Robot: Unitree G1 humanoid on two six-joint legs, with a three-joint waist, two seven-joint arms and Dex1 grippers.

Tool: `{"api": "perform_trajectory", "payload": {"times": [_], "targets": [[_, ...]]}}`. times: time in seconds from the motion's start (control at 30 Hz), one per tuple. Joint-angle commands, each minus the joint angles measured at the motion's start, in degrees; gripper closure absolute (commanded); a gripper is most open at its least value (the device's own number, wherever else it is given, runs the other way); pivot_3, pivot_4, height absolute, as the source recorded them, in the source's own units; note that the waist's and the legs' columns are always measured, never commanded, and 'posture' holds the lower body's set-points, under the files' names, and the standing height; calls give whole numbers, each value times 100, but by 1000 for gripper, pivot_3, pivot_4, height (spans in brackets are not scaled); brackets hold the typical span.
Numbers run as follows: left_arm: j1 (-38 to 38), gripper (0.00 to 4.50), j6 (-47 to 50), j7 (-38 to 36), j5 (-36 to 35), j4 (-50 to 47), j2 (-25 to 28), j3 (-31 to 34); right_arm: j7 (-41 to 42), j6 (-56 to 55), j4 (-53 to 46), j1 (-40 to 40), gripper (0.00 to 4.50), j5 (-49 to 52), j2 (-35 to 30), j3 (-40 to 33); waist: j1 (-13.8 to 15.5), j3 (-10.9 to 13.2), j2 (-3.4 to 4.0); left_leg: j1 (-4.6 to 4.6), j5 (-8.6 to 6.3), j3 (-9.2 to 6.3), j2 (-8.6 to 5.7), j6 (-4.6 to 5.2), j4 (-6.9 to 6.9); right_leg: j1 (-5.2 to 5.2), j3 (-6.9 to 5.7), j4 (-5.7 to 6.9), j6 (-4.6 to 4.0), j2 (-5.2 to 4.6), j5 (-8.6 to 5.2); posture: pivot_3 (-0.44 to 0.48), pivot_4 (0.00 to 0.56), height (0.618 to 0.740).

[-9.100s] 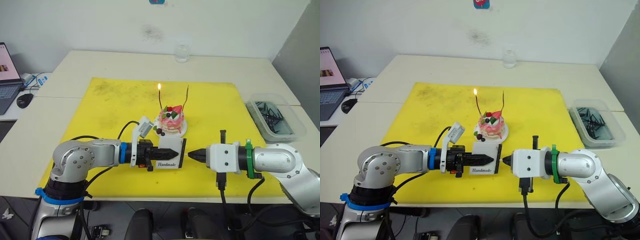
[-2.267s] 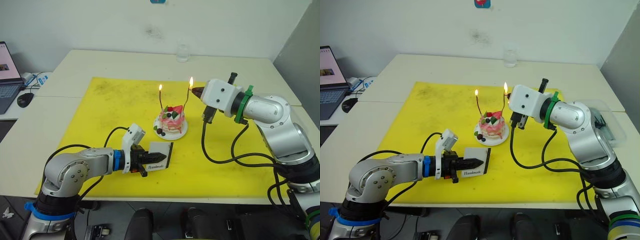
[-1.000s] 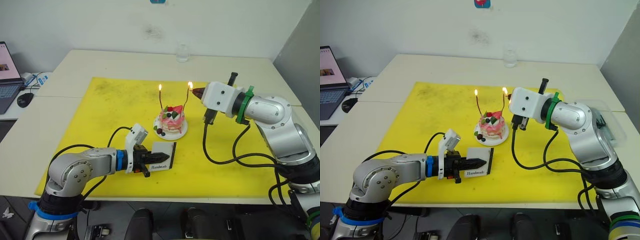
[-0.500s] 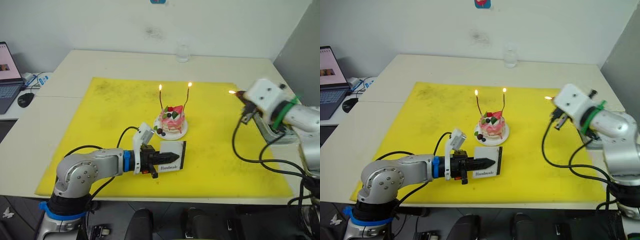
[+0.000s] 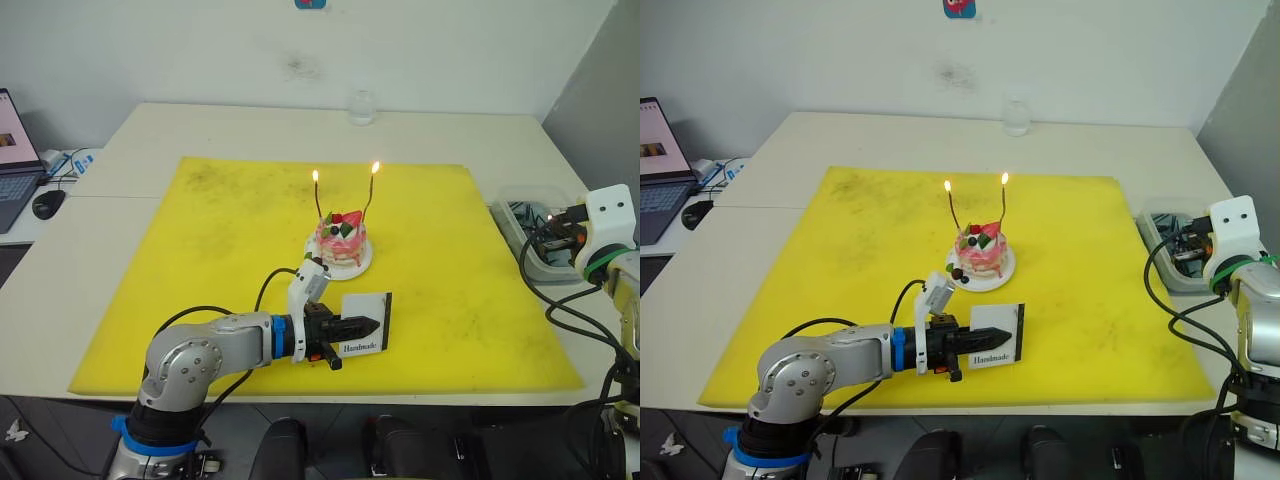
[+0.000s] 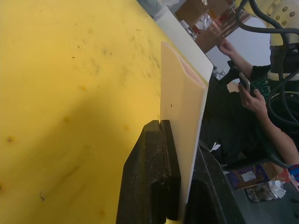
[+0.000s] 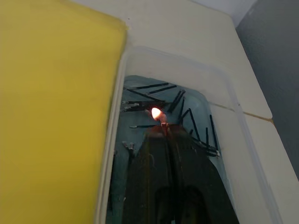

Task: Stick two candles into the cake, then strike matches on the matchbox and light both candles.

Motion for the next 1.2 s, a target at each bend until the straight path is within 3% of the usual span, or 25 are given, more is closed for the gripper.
{"api": "perform_trajectory", "payload": {"times": [0.03,0.07,0.2,0.5,0.8,0.93,1.13,1.2], "targets": [[12,4500,-150,100,26,-218,-95,-34,-466,-166,314,-211,4466,-14,22,-195,1,0,0,-1,0,1,0,0,0,0,0,0,0,4,0,0,150,740],[21,4500,-171,125,53,-208,-108,-44,-583,-226,428,-265,4466,17,77,-229,1,-1,1,-1,0,1,0,0,0,0,0,0,0,7,0,0,150,740],[13,4500,-186,183,109,-176,-138,-52,-889,-549,743,-318,3227,77,149,-291,0,-3,5,-1,0,2,0,0,0,0,2,-1,0,13,0,0,150,740],[-126,4500,-59,337,15,-50,-115,52,-999,-816,-24,23,22,306,135,-296,2,-8,15,-1,0,1,1,0,-1,0,0,-1,0,16,0,0,150,740],[-354,4500,707,549,-482,140,50,340,202,-781,-2246,817,22,1187,-225,-131,0,-12,22,-1,0,-6,3,0,-1,0,-2,-2,2,21,-1,0,150,740],[-441,4500,1171,873,-514,361,135,518,1564,-47,-3563,1433,22,2757,-625,242,-7,-12,22,1,-1,-17,6,-1,-3,0,-6,-3,1,26,-1,0,150,740],[-627,4500,1624,830,-397,559,197,462,2272,599,-4213,1691,22,3801,-1347,700,-2,-12,17,1,-1,-17,4,0,1,4,-4,-5,3,23,0,0,150,740],[-682,3917,1624,792,-235,587,244,362,2333,618,-4213,1704,0,3838,-1503,869,-1,-13,16,0,-1,-17,2,0,3,4,-3,-7,5,22,1,0,150,740]]}}
